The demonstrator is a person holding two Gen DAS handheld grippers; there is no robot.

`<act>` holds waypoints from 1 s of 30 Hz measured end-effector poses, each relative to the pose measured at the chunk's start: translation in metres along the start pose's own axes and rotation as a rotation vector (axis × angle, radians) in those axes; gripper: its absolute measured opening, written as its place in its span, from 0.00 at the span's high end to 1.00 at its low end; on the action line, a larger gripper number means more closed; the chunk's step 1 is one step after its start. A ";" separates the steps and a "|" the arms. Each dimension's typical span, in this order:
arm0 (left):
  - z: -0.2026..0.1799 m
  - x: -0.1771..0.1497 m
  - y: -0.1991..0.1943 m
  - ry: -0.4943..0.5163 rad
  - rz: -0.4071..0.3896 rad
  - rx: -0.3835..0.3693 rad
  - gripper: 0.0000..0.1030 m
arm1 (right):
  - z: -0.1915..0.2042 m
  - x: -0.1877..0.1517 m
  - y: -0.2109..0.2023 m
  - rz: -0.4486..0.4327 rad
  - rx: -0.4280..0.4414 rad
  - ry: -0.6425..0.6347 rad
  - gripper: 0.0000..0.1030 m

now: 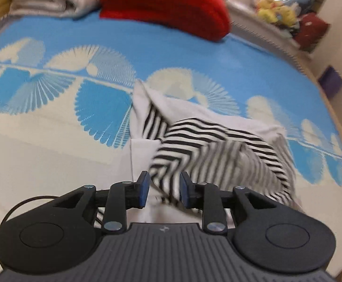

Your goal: Fold small clothes

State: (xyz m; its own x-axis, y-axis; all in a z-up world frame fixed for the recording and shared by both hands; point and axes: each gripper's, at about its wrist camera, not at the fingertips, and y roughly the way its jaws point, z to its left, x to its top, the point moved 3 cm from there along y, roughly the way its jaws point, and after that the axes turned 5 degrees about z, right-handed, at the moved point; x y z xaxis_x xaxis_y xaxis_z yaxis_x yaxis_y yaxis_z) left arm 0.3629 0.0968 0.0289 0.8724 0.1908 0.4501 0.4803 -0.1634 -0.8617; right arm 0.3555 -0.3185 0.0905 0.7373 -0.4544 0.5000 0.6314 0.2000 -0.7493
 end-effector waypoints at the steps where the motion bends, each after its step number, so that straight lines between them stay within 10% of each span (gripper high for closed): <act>1: -0.003 -0.008 -0.019 0.024 -0.028 -0.012 0.69 | 0.000 -0.001 -0.020 -0.038 0.012 -0.001 0.58; 12: 0.013 -0.149 -0.098 0.130 -0.196 -0.004 0.53 | -0.069 -0.122 -0.142 -0.129 -0.013 -0.187 0.46; 23: 0.037 -0.186 -0.045 0.075 -0.056 0.111 0.56 | -0.144 -0.184 -0.102 0.060 -0.131 -0.063 0.47; 30: 0.077 -0.189 -0.029 -0.216 0.083 -0.012 0.53 | -0.157 -0.196 -0.083 0.099 -0.175 -0.011 0.47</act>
State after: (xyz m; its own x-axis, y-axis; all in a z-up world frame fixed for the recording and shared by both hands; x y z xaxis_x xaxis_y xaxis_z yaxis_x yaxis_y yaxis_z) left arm 0.1773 0.1403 -0.0487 0.8701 0.3783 0.3161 0.4097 -0.1984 -0.8904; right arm 0.1211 -0.3822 -0.0139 0.7968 -0.4305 0.4241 0.5049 0.0886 -0.8586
